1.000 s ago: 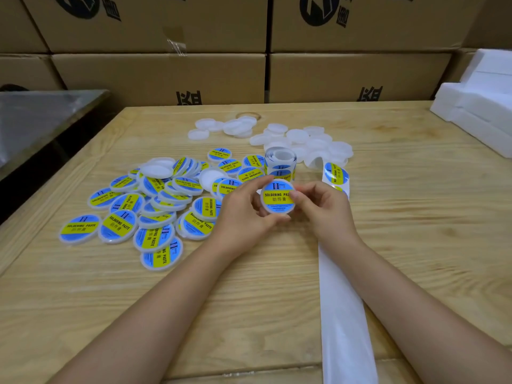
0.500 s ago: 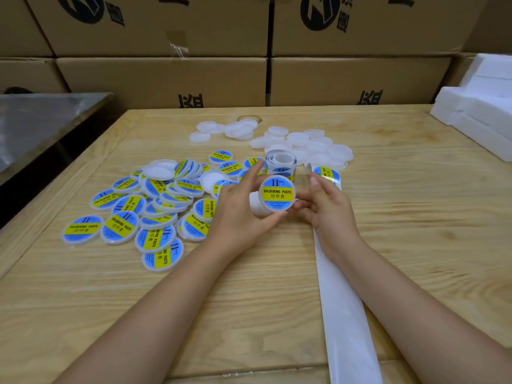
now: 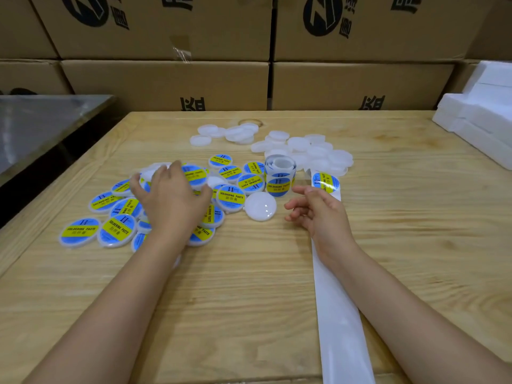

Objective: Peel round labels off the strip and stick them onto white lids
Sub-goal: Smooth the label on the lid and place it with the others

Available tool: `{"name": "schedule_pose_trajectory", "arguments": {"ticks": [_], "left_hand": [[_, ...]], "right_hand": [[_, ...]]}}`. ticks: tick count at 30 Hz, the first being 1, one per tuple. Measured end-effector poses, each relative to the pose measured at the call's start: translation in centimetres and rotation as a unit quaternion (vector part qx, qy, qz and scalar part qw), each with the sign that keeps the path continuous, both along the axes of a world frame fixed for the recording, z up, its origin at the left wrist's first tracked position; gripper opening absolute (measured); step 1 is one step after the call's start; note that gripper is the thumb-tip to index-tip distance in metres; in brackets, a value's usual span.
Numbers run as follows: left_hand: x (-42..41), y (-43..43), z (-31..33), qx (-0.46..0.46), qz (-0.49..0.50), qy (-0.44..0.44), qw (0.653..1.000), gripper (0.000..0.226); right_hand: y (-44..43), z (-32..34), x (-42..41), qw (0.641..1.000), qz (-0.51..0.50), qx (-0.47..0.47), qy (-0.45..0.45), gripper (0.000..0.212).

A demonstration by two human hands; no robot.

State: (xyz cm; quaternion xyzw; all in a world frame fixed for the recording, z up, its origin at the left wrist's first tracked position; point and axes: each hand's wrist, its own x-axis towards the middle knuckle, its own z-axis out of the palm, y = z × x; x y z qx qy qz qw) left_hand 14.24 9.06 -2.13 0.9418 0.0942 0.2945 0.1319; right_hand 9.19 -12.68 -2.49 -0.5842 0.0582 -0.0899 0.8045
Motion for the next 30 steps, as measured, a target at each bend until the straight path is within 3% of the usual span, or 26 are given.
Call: {"name": "schedule_pose_trajectory", "arguments": {"ticks": [5, 7, 9, 11, 14, 16, 19, 26, 28, 30], "left_hand": [[0.0, -0.3, 0.2, 0.020, 0.012, 0.097, 0.995, 0.052], [-0.3, -1.0, 0.7, 0.033, -0.022, 0.054, 0.998, 0.052], [-1.5, -2.8, 1.4, -0.007, -0.134, -0.044, 0.990, 0.042], [-4.1, -6.0, 1.7, -0.030, -0.303, -0.098, 0.947, 0.028], [-7.9, -10.4, 0.4, 0.040, -0.484, -0.060, 0.872, 0.025], [-8.6, -11.3, -0.6, 0.020, -0.524, 0.000, 0.852, 0.022], [-8.1, -10.6, -1.1, -0.005, -0.537, 0.083, 0.839, 0.035], [-7.7, -10.3, -1.1, -0.036, -0.549, 0.112, 0.828, 0.029], [-7.8, -10.2, -0.8, -0.005, -0.573, 0.084, 0.815, 0.021], [-8.2, -10.1, -0.5, 0.009, -0.599, 0.069, 0.798, 0.015]], "right_hand": [[0.0, -0.2, 0.1, 1.000, 0.005, -0.013, -0.002, 0.024], [0.0, -0.3, 0.2, 1.000, 0.003, -0.008, -0.002, 0.024], [-0.1, -0.2, 0.2, 1.000, -0.001, 0.012, 0.001, 0.025], [-0.1, 0.0, 0.3, 0.999, -0.007, 0.049, 0.009, 0.026], [-0.4, 0.3, 0.2, 0.992, -0.020, 0.117, 0.032, 0.024], [-0.9, 0.4, 0.2, 0.985, -0.021, 0.165, 0.039, 0.022], [-1.3, 0.5, 0.1, 0.976, -0.014, 0.212, 0.042, 0.019], [-2.6, 2.4, 0.7, 0.990, -0.080, 0.111, -0.036, 0.018], [-4.0, 3.4, 1.8, 0.987, -0.154, -0.002, -0.044, 0.018], [-5.5, 3.7, 3.9, 0.957, -0.226, -0.180, -0.004, 0.017]]}}
